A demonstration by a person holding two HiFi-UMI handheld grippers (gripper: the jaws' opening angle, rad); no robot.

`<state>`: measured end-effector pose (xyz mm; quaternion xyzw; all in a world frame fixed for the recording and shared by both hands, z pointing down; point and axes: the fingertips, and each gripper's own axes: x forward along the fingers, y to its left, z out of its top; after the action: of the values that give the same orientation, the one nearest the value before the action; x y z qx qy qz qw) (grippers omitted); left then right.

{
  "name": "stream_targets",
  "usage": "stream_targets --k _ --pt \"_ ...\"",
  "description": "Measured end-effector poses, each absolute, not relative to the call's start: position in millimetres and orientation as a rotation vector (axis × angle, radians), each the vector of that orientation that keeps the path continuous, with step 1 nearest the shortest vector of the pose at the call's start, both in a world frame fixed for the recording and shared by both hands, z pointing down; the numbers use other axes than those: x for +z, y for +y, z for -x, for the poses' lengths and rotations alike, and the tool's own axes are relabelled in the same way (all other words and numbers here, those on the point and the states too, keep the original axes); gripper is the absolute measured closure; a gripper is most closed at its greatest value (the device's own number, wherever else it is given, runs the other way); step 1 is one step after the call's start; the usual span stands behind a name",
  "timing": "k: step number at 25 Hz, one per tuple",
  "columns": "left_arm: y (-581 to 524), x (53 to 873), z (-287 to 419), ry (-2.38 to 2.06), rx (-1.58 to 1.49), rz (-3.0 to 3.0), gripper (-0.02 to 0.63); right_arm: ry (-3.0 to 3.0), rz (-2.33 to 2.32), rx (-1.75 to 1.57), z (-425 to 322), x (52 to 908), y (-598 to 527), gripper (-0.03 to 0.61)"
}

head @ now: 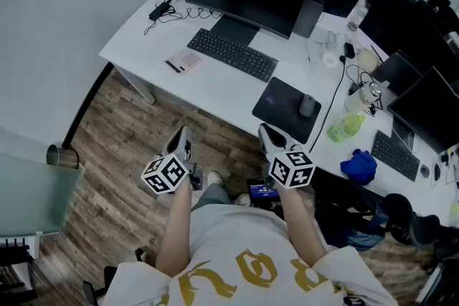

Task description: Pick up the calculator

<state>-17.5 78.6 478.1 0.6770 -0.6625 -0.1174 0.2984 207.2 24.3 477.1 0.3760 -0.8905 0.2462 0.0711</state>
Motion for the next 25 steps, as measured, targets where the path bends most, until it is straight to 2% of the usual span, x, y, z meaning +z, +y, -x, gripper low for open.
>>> stream_targets --k 11,13,15,25 --pt "98.8 473.1 18.1 -1.772 -0.247 -1.808 0.498 -2.714 -1.072 0.730 -196.5 468.9 40.8 0.560" --pt "100.1 475.4 15.3 -1.740 -0.245 -1.806 0.414 -2.725 -1.060 0.747 -194.2 469.8 43.7 0.558" --pt "102.2 476.7 14.1 -1.704 -0.273 -1.793 0.375 -2.729 -1.043 0.748 -190.6 471.2 45.5 0.557" --pt "78.3 493.0 55.4 -1.705 -0.237 -1.745 0.364 -2.666 -1.074 0.798 -163.6 496.6 27.2 0.557"
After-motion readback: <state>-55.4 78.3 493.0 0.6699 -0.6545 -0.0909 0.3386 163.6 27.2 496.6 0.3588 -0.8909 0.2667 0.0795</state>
